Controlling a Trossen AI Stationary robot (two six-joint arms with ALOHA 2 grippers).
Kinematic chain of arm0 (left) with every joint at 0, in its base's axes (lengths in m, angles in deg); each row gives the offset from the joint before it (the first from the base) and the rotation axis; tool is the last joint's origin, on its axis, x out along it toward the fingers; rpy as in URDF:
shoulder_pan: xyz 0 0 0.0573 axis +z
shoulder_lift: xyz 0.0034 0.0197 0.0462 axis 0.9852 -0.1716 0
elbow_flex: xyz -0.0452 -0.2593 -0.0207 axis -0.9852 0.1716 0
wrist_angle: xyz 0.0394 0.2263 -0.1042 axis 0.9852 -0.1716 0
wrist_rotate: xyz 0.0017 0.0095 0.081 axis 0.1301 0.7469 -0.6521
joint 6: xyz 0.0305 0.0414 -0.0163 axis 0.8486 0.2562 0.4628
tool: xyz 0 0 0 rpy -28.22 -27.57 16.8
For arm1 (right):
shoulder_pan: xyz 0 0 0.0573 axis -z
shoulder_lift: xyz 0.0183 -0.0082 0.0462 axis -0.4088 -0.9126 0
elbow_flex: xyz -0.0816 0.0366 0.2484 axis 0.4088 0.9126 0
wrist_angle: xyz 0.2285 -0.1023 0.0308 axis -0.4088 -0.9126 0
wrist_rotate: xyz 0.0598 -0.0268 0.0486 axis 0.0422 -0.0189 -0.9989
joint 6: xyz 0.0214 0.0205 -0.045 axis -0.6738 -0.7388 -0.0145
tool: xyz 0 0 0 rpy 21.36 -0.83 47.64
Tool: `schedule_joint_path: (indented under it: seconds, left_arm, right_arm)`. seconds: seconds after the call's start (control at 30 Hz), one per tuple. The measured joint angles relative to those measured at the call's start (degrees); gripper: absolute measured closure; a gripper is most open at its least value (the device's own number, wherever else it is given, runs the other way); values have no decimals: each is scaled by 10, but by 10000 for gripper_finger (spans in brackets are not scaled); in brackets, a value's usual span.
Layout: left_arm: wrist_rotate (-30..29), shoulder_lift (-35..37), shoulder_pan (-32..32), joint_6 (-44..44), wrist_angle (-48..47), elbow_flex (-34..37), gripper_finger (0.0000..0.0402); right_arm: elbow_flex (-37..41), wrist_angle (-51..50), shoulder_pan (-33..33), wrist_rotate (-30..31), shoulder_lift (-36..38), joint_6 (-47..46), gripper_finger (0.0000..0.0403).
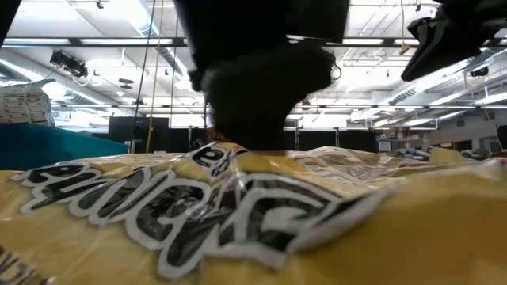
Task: Sort Maruchan noodles
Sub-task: Put the bottom blue noodle pack into the blue bin
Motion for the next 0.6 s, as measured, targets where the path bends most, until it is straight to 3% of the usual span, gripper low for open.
schedule_joint_path:
  seconds: [0.13, 0.4, 0.6]
  left_arm:
    - [-17, 18, -1, -18, -44, 0, 168]
    - [-14, 14, -8, -88, 7, -1, 168]
    - [-19, 2, -14, -110, -18, -1, 168]
  right_arm:
    - [0, 1, -1, 0, 2, -4, 353]
    - [0, 7, -1, -1, 5, -5, 353]
    - [1, 7, -1, -3, 4, -19, 353]
